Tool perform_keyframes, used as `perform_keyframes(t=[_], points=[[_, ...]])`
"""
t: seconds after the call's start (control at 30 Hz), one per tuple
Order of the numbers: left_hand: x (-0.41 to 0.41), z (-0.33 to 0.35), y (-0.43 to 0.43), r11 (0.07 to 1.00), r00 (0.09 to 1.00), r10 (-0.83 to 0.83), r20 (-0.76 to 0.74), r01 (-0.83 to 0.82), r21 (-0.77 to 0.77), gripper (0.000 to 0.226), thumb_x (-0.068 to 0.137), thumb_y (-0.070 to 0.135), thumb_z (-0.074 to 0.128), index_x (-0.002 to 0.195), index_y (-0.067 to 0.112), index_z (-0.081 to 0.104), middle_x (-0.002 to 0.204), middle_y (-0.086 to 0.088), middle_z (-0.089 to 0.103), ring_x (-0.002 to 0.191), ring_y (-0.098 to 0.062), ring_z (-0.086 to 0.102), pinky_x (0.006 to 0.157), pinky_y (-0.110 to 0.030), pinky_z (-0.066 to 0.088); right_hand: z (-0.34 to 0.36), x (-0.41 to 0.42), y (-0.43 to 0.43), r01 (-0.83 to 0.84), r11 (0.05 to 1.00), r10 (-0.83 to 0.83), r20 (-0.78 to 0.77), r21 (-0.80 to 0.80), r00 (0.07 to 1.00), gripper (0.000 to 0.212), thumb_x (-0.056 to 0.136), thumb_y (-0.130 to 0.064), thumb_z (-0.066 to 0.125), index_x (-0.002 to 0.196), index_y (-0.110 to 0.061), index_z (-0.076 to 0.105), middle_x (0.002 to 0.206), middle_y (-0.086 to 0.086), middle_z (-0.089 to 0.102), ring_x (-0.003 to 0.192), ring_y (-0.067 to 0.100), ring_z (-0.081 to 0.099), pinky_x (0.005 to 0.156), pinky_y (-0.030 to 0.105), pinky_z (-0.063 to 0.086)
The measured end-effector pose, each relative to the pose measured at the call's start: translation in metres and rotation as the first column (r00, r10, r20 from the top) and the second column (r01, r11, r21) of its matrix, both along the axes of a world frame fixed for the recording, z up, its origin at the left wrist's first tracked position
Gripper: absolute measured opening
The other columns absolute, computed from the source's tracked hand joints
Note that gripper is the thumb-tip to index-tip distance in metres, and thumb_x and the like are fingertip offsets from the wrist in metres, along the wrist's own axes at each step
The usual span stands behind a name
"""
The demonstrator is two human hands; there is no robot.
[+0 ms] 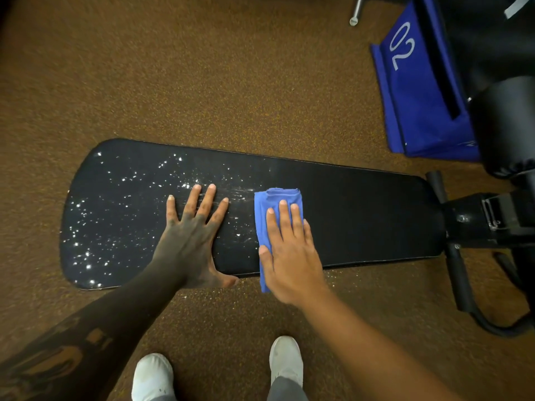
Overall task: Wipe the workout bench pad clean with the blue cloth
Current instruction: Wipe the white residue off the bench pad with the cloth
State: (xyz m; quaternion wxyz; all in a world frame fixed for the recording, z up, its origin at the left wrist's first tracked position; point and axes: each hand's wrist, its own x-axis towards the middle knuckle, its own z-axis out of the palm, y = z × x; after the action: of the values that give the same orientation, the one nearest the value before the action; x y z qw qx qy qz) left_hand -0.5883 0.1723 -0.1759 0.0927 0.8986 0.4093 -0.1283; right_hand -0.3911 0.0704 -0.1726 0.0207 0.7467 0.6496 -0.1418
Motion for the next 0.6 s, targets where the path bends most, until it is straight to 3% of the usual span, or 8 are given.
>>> perform_keyframes(t=[0.27, 0.47, 0.6], points=[[-0.010, 0.001, 0.004, 1.000, 1.000, 0.011, -0.025, -0.011, -0.012, 0.159, 0.036, 0.114, 0.023, 0.158, 0.018, -0.009, 0.167, -0.014, -0.017, 0.154, -0.037, -0.016, 0.119, -0.070, 0.000, 0.004, 0.015, 0.087, 0.091, 0.996, -0.090, 0.028, -0.006, 0.996, 0.067, 0.100, -0.043, 0.027, 0.157, -0.019, 0.000, 0.164, 0.011, -0.012, 0.150, 0.031, -0.014, 0.122, 0.050, 0.004], [-0.011, 0.003, 0.002, 1.000, 1.000, 0.020, -0.019, -0.020, -0.019, 0.157, 0.038, 0.111, 0.025, 0.159, 0.015, -0.007, 0.167, -0.014, -0.016, 0.154, -0.036, -0.016, 0.120, -0.069, 0.000, 0.003, -0.007, 0.027, -0.014, 1.000, 0.014, 0.018, -0.008, 1.000, 0.071, 0.097, -0.047, 0.020, 0.157, -0.017, -0.004, 0.164, 0.011, -0.013, 0.149, 0.028, -0.020, 0.122, 0.046, 0.000], [-0.013, 0.004, 0.003, 0.999, 0.999, 0.022, -0.032, -0.023, -0.024, 0.159, 0.037, 0.112, 0.022, 0.157, 0.014, -0.014, 0.166, -0.014, -0.020, 0.153, -0.035, -0.018, 0.120, -0.068, -0.001, 0.001, 0.006, 0.056, 0.007, 1.000, -0.007, 0.020, -0.008, 1.000, 0.070, 0.098, -0.046, 0.026, 0.157, -0.017, 0.002, 0.165, 0.010, -0.009, 0.150, 0.027, -0.016, 0.123, 0.046, 0.002]])
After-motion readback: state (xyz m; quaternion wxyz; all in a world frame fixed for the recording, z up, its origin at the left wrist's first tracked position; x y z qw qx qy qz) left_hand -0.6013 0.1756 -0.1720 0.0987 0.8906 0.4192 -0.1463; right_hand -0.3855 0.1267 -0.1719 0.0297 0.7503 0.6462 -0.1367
